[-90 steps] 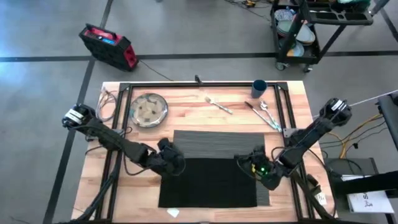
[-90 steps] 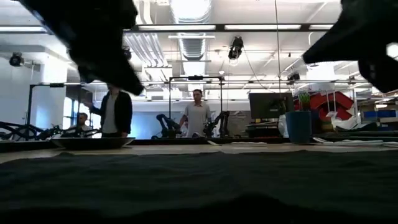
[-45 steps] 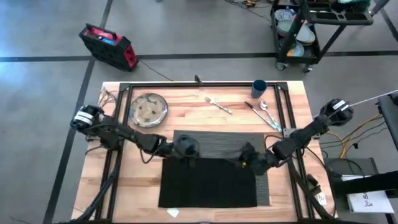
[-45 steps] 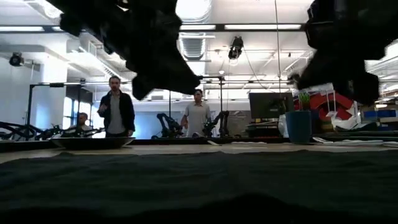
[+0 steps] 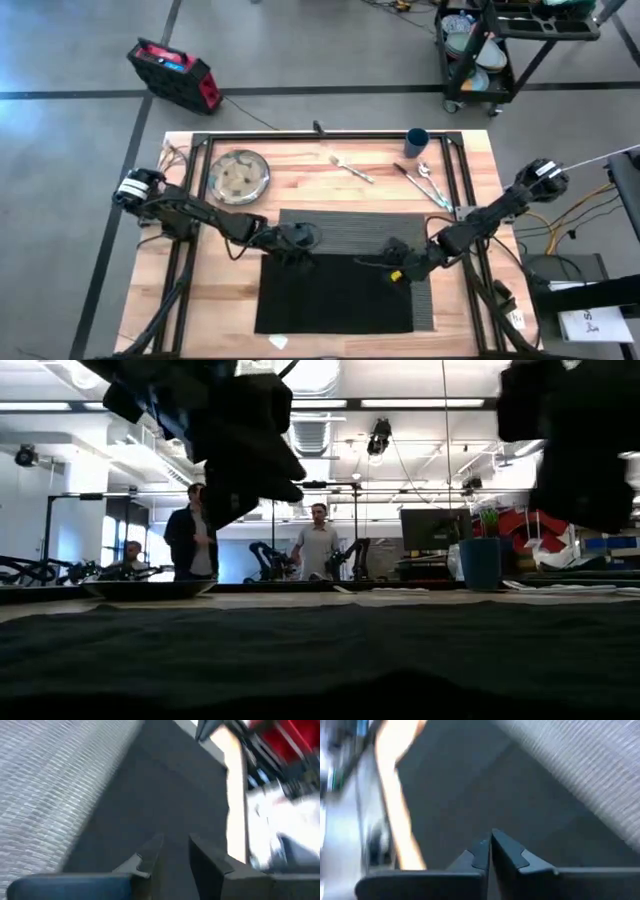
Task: Set table place
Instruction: Fold the black napkin
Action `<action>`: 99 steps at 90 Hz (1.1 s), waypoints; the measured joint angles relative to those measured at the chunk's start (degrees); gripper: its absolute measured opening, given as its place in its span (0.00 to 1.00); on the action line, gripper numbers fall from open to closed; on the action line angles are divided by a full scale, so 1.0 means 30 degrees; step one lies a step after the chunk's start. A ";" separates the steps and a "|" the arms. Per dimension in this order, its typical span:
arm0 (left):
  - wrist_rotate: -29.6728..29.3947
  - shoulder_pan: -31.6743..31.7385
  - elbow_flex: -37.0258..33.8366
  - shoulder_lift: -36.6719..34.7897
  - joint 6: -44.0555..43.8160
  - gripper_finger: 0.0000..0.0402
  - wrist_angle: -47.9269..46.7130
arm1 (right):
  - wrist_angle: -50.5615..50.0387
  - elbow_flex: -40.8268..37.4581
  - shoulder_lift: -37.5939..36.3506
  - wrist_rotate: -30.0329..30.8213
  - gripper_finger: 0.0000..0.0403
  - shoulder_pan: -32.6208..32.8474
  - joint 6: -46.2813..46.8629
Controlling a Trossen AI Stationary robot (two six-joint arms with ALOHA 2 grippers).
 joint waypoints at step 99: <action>0.4823 0.2505 -0.4734 -0.6882 0.7785 0.21 -1.3788 | 0.1590 0.0000 -0.0007 0.3114 0.13 -0.0843 -0.0492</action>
